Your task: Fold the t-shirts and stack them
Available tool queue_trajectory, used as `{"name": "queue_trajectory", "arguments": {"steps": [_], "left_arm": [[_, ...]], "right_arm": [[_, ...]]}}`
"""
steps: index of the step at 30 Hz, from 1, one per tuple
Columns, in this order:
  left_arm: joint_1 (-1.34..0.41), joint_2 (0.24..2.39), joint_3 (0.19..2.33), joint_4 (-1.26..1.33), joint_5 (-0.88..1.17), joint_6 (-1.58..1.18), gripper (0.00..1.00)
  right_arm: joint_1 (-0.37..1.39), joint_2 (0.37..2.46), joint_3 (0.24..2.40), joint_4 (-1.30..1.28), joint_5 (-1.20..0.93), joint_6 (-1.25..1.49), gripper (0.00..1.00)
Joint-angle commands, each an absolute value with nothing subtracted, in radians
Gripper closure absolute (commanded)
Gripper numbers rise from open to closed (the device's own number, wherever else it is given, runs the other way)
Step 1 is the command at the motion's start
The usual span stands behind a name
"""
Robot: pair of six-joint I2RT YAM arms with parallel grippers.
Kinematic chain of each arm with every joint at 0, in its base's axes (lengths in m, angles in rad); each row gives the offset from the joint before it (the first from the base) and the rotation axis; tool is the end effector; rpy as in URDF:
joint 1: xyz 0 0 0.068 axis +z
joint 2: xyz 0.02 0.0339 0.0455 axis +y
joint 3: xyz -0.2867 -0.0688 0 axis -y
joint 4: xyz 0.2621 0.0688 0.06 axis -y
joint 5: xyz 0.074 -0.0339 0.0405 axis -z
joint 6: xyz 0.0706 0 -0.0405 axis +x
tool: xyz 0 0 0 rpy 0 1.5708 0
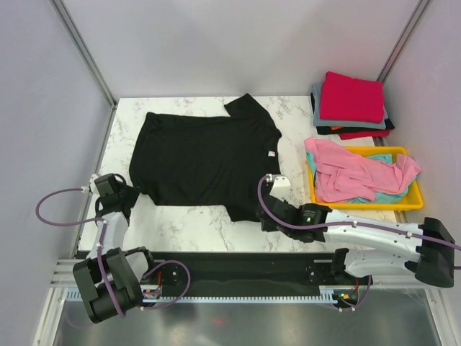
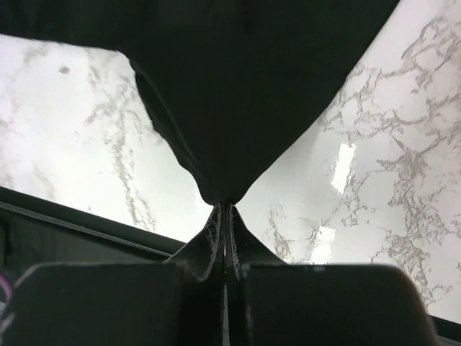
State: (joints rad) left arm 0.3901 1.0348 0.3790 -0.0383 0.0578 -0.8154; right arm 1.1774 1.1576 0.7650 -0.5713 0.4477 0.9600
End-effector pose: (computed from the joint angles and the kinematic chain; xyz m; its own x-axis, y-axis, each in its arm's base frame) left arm 0.2133 0.0833 0.1553 -0.1591 -0.8513 -0.5001 -0.6628 0.4675 -0.5849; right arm 0.1235 0.2178 0.2182 -0.7851 0.0348 -0.6184 -0.1653 0.9505 0.2633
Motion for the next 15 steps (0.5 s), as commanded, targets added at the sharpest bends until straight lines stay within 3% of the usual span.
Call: {"name": "queue_trajectory", "arguments": {"steps": [1, 8, 15], "left_arm": [[0.388, 0.989, 0.446, -0.129, 0.077, -0.83, 0.98], [0.39, 0.93, 0.589, -0.287, 0.061, -0.779, 0.98], [0.388, 1.0, 0.729, -0.385, 0.074, -0.701, 0.98]], "right_arm": [[1.167, 1.121, 0.844, -0.67, 0.508, 0.924, 1.0], [1.091, 1.137, 0.978, -0.68, 0.525, 0.819, 1.0], [0.959, 1.218, 1.071, -0.62, 0.465, 0.68, 1.0]]}}
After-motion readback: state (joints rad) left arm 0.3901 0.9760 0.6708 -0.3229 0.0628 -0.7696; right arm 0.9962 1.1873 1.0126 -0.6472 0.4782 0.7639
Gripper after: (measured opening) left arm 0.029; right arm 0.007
